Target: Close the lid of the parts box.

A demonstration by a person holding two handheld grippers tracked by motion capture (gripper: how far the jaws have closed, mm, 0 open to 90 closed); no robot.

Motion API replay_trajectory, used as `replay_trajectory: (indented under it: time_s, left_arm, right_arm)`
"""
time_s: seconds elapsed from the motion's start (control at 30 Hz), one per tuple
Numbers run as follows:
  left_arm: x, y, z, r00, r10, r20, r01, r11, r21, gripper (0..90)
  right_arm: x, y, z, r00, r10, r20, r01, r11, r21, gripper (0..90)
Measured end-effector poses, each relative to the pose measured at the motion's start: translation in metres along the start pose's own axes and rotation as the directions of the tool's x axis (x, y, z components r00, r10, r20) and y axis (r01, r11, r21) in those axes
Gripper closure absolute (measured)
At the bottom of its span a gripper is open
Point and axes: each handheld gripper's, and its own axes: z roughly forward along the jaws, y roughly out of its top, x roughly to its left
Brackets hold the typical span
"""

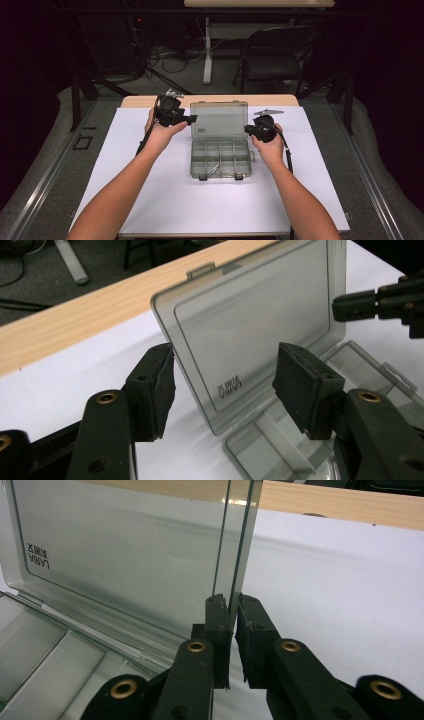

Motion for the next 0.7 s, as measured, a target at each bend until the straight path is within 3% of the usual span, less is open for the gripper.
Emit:
replay_trajectory:
  time_s: [0.23, 0.47, 0.7]
  left_arm:
    - [0.005, 0.012, 0.01, 0.9999, -0.017, 0.001, 0.017, 0.9999, -0.001, 43.0]
    - [0.014, 0.011, 0.025, 0.9992, -0.035, -0.018, 0.036, 0.9989, 0.029, 47.3]
    - [0.022, 0.012, 0.032, 0.9939, -0.108, -0.023, 0.108, 0.994, 0.012, 54.7]
  right_arm:
    - [0.0, 0.0, 0.0, 1.0, -0.001, -0.001, 0.001, 1.0, -0.004, 84.2]
    - [0.0, 0.0, -0.001, 1.0, -0.004, 0.003, 0.004, 1.0, 0.0, 84.2]
    - [0.0, -0.001, 0.0, 1.0, -0.005, 0.002, 0.005, 1.0, -0.006, 84.2]
